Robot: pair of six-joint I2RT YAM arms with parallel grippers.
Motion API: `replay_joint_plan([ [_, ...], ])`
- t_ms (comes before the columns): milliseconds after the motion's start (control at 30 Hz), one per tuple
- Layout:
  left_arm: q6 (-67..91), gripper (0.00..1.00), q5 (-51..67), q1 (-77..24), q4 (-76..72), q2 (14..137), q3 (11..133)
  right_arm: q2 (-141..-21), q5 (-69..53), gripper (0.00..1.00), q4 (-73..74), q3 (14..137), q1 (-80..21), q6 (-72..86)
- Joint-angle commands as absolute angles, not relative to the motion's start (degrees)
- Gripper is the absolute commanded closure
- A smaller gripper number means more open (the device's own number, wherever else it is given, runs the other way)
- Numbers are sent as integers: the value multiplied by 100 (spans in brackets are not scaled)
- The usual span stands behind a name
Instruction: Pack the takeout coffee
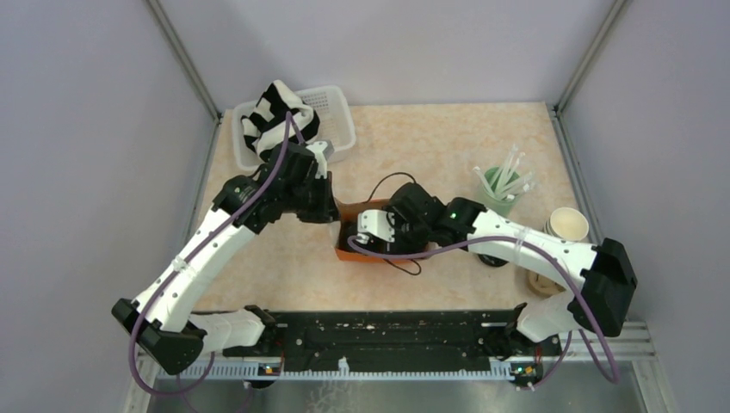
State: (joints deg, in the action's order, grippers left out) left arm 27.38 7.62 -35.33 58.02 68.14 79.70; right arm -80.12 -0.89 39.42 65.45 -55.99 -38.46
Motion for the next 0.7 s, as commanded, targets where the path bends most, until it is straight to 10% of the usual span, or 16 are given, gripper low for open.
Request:
replay_joint_plan([
  [0,2713,100,605,-3529,5713,6721,7785,-7958,-815,45,4750,6795,-5587,-3403],
  [667,2876,100,833,-3525,5697,7002,7958,-8201,-175,6,5658,8347,-5831,-2611],
])
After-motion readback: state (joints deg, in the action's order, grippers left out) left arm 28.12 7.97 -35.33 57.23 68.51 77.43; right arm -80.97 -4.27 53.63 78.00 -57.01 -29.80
